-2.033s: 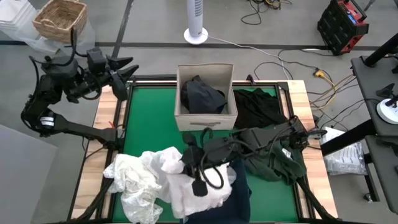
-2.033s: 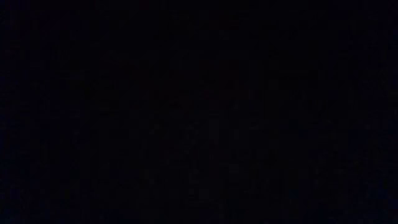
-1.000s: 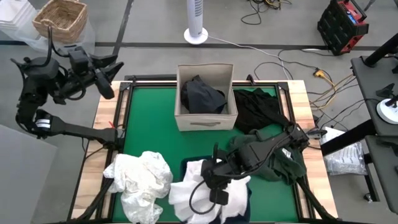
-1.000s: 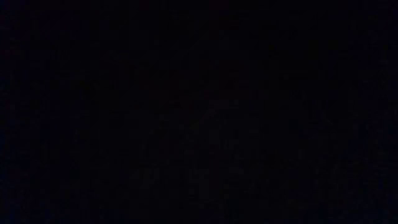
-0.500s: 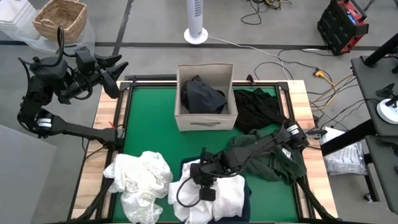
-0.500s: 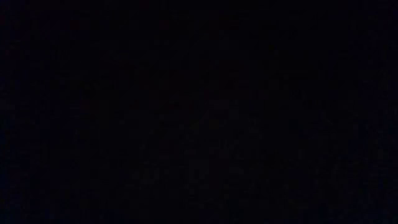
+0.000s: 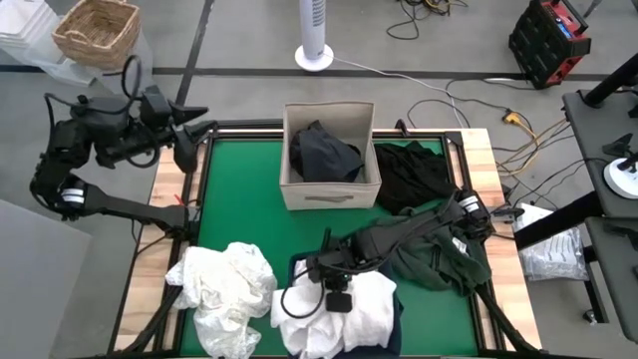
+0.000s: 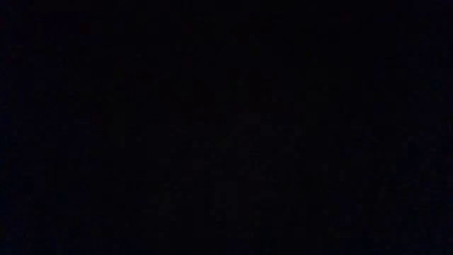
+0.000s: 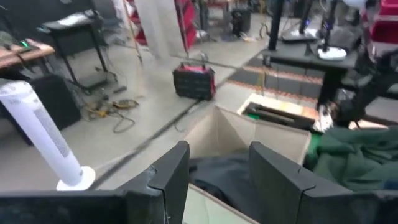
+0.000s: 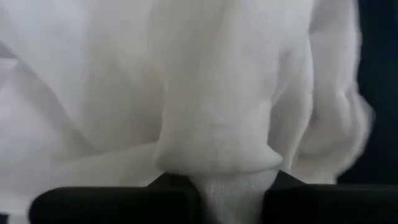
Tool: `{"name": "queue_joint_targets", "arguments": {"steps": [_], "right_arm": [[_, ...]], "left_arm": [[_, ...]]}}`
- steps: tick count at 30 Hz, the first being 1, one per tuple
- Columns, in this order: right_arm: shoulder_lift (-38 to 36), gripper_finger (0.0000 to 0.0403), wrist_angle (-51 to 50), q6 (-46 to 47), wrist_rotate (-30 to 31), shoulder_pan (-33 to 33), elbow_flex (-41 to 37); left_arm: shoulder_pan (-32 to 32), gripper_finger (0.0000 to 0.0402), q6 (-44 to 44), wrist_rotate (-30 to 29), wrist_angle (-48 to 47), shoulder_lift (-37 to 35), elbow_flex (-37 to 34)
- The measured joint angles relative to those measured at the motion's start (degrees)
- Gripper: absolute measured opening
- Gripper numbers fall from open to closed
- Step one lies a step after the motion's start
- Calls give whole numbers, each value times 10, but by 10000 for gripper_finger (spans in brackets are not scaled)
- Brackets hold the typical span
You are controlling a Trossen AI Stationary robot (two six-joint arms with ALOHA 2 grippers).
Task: Sort clothes
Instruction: Put the white polo shirt into the blue laundry bin
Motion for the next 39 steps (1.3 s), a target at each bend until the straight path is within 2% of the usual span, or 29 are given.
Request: {"name": "queue_joint_targets", "arguments": {"steps": [10,14,17,21,28,29,35,39], "right_arm": [[0,145,-183,-16,5,-1,127],[0,174,-208,-19,5,1,173],[0,181,-180,-32,12,6,201],[0,158,-84,-79,22,15,201],[7,28,97,-122,5,8,141],[7,20,122,-122,1,7,128],[8,10,232,-93,-31,7,45],[8,9,272,-70,-51,13,-13]], "left_arm": [[0,145,-24,0,-22,10,0],[0,145,-26,0,-21,11,0],[0,145,-28,0,-21,13,0],[0,145,-28,0,-15,18,0],[0,145,-14,0,-5,28,0],[0,145,-11,0,-3,29,0],[0,145,-8,0,2,33,0],[0,145,-8,0,2,35,0]]}}
